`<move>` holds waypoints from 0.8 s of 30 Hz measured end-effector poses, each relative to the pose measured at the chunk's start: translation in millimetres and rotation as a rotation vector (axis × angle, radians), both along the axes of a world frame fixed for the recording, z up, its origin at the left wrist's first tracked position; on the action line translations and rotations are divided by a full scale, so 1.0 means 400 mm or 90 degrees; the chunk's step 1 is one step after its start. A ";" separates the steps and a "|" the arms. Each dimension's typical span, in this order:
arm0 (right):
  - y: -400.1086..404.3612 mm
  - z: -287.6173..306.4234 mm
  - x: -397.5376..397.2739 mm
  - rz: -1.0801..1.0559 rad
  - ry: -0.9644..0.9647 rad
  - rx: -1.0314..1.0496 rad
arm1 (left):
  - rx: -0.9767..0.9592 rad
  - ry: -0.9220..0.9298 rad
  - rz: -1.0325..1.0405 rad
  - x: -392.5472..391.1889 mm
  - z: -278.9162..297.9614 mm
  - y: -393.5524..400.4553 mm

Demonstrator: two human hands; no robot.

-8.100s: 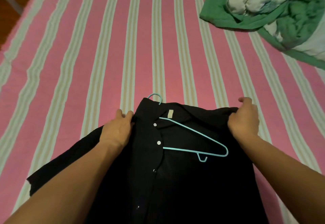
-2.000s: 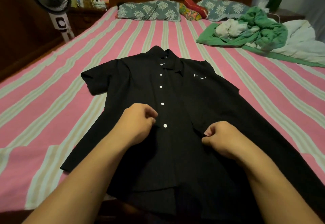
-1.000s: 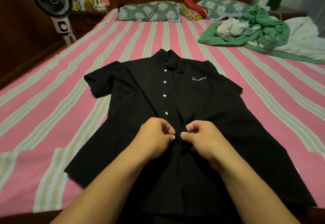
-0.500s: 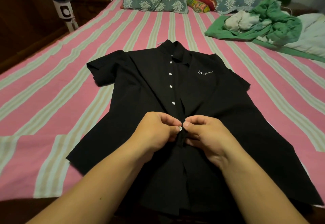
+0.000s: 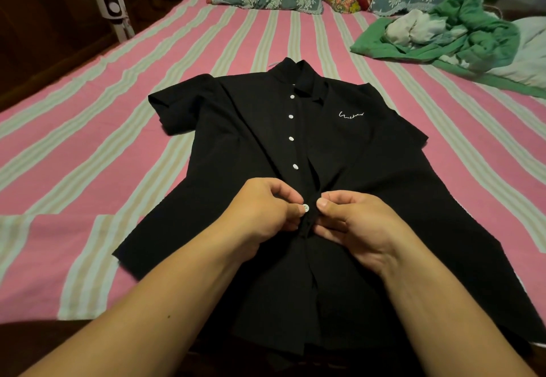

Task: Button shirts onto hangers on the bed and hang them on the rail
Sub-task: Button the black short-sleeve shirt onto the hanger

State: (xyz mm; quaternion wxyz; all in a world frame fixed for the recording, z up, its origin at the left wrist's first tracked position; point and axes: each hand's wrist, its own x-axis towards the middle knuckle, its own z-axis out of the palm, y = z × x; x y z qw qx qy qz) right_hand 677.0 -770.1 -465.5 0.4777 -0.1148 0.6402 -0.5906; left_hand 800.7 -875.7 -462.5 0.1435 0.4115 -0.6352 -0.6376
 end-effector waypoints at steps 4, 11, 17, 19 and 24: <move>0.004 0.001 -0.007 0.018 -0.006 0.000 | 0.014 0.002 -0.013 0.002 0.000 -0.004; 0.013 0.006 -0.026 0.023 -0.047 -0.010 | 0.049 0.021 -0.033 0.005 0.009 -0.008; 0.013 0.011 -0.020 0.006 -0.039 0.001 | 0.032 0.013 -0.041 -0.001 0.008 -0.006; 0.012 0.012 -0.017 -0.007 -0.033 0.005 | -0.001 -0.007 -0.041 -0.004 0.005 -0.005; 0.012 0.014 -0.012 -0.016 -0.015 0.004 | -0.101 -0.043 -0.028 -0.015 0.004 0.010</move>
